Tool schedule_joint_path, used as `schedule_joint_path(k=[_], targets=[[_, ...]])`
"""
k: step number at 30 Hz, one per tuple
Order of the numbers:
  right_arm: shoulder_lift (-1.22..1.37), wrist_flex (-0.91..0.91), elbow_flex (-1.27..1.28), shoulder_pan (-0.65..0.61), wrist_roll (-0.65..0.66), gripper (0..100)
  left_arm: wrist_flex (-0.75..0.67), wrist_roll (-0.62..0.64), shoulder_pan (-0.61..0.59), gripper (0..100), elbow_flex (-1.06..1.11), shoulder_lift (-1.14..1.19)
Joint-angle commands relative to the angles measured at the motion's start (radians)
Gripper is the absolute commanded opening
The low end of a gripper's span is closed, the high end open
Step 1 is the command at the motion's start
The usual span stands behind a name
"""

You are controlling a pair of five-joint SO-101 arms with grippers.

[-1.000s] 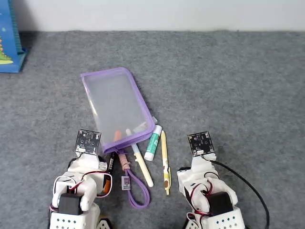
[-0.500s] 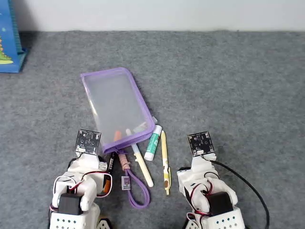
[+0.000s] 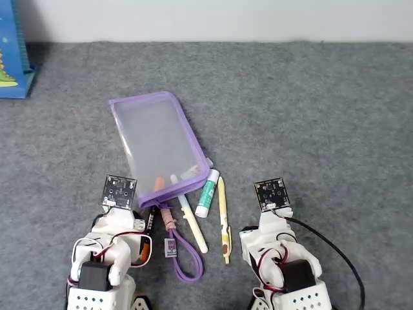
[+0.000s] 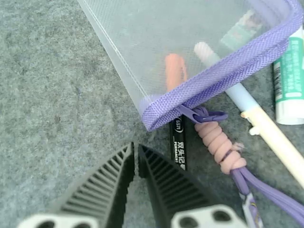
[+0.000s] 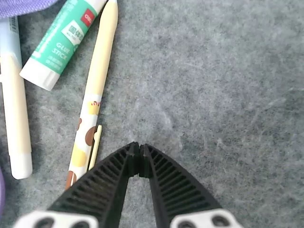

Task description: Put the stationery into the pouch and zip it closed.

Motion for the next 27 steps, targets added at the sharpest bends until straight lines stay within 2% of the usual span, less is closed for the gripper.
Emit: schedule_joint_path(k=[1,10,14,18,23,27], targets=[[-0.01,0.01,0.018,0.008,-0.008,0.9,0.003,0.005,0.0,1,-0.012,-0.011],[-0.01,0.01,0.018,0.013,-0.005,0.9,0.011,-0.006,-0.011,2,-0.05,-0.011],[-0.01,0.01,0.018,0.018,-0.003,0.9,0.04,-0.104,-0.025,2,-0.108,-0.011],[-0.01,0.01,0.015,0.018,-0.002,0.9,0.034,-0.226,-0.192,2,-0.136,-0.011],[-0.01,0.01,-0.037,0.018,0.018,0.9,-0.032,-0.187,-0.394,2,-0.145,-0.012],[-0.012,-0.104,-0.104,0.019,0.236,0.9,-0.097,-0.086,-0.525,2,-0.139,-0.012]])
